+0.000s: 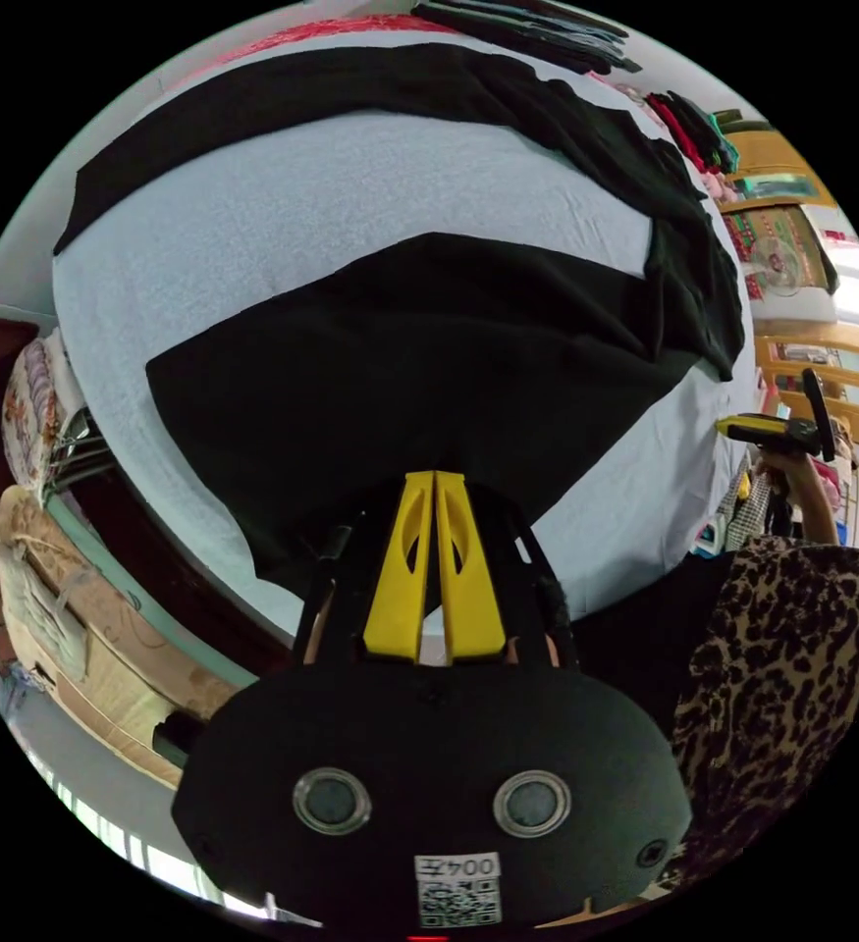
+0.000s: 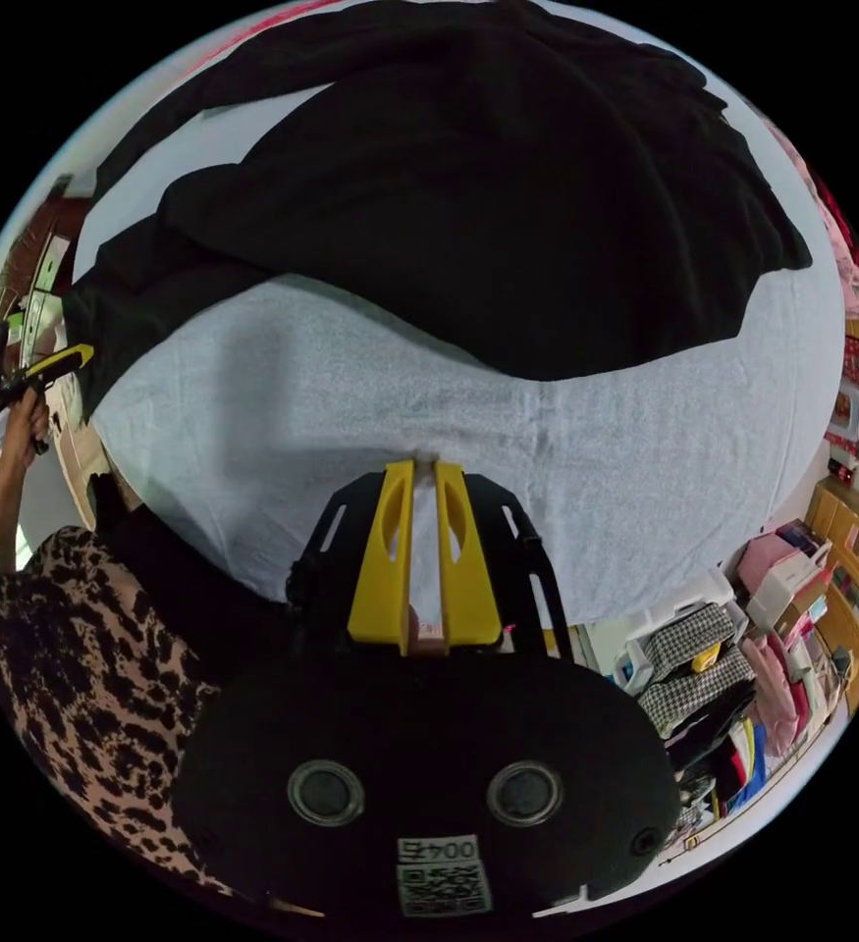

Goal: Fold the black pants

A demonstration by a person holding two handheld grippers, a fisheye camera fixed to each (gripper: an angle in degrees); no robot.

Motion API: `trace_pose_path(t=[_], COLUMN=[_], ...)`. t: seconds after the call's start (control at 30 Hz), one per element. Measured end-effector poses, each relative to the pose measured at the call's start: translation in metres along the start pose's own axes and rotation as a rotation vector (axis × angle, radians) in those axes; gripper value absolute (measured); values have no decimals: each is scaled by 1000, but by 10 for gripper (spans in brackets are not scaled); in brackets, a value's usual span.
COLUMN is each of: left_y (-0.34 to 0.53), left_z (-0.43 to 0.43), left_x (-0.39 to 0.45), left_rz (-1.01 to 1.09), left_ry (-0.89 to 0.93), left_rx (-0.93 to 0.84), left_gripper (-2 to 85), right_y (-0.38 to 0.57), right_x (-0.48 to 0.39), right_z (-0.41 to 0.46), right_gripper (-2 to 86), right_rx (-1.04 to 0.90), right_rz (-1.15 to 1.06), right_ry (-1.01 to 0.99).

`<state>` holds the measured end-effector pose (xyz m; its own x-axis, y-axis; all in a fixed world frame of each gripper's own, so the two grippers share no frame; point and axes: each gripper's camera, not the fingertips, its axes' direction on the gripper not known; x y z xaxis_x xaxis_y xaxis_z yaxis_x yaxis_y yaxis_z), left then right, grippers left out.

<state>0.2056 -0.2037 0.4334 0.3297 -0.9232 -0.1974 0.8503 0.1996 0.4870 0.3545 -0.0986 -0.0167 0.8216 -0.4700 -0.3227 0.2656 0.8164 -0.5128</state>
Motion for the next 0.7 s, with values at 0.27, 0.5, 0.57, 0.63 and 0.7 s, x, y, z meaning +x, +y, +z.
trace_pose_path(t=[0.27,0.5,0.57,0.63,0.7], left_y=[-20,-44,-52,-58,-65], left_z=[-5,-11,-13,-16,-18], left_x=[21,31,35,37,39], left_rz=[109,241,281,309,330], left_ry=[-81,-96,-99,-99,-95], left_rx=[-11,-49,-54,-56,-60], left_gripper=[1,1,1,1,1], right_y=[17,17,19,27,32], right_x=[8,-3,0,5,12], right_z=[-52,-88,-95,-104,-109], right_gripper=[39,36,36,38,40], right_rx=[75,24,22,38,49], right_rz=[76,108,130,143,160], right_ry=[5,121,113,98,70])
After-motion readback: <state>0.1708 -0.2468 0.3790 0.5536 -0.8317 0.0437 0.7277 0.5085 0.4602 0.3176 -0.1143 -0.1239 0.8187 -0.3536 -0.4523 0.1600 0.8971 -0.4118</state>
